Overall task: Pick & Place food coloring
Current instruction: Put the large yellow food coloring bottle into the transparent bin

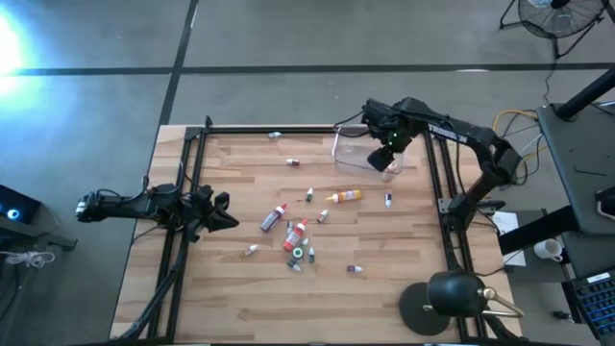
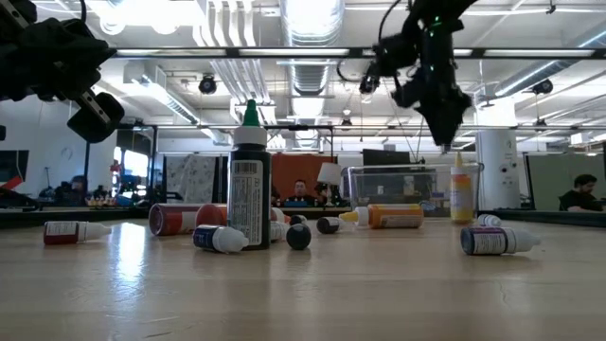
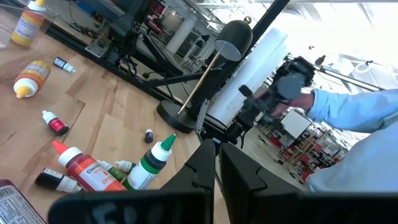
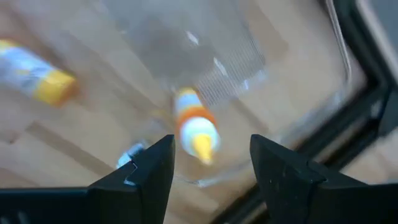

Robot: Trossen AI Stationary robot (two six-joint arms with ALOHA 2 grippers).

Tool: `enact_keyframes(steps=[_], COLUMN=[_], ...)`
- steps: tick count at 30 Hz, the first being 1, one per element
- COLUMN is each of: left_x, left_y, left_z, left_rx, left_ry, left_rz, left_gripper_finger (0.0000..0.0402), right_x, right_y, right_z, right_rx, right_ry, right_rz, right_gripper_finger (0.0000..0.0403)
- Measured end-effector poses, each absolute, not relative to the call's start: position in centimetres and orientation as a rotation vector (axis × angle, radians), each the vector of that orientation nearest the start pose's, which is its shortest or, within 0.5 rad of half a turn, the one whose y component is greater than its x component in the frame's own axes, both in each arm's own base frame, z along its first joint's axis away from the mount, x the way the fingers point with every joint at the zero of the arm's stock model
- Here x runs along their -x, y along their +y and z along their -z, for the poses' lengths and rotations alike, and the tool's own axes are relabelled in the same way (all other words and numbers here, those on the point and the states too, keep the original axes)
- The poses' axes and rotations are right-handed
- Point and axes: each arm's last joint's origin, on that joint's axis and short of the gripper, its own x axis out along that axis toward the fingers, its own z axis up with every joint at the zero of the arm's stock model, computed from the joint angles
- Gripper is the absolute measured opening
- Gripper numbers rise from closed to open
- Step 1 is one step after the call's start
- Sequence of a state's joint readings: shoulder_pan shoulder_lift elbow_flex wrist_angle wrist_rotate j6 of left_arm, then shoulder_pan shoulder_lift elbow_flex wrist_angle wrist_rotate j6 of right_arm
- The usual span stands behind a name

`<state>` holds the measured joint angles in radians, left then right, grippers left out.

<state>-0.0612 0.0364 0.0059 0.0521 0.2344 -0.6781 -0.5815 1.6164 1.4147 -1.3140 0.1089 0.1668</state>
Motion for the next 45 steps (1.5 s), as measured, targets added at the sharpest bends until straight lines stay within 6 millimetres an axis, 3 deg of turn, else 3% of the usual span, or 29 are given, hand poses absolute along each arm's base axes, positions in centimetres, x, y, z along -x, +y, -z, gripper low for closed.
enact_keyframes(steps=[5,10,14,20,32,45], left_x=[-9.8,-9.8,-9.8,-9.8,-9.8,-9.8], left_y=[-1.3,-1.3,-1.3,-1.3,-1.3,-1.3], left_z=[-16.8,-16.8,-16.8,-16.8,-16.8,-16.8], left_rx=[0.671,0.671,0.671,0.671,0.671,0.671], left_ry=[0.079,0.079,0.080,0.080,0.080,0.079], left_rz=[0.291,0.292,0.292,0.292,0.292,0.291], left_gripper_finger=[0.0000,0.0000,0.0000,0.0000,0.0000,0.0000], right_x=[-27.5,-31.9,-34.3,-36.0,-38.2,-38.5], right_y=[-12.3,-7.5,-5.2,-5.3,-5.3,-5.4], right_z=[-29.0,-28.0,-25.8,-22.0,-17.1,-16.1], right_rx=[-0.334,-0.075,0.075,0.049,0.139,0.190], right_ry=[1.288,1.180,1.192,1.311,1.449,1.463], right_rz=[0.380,0.106,0.105,0.157,0.054,0.011], right_gripper_finger=[0.0203,0.0203,0.0203,0.0203,0.0203,0.0203])
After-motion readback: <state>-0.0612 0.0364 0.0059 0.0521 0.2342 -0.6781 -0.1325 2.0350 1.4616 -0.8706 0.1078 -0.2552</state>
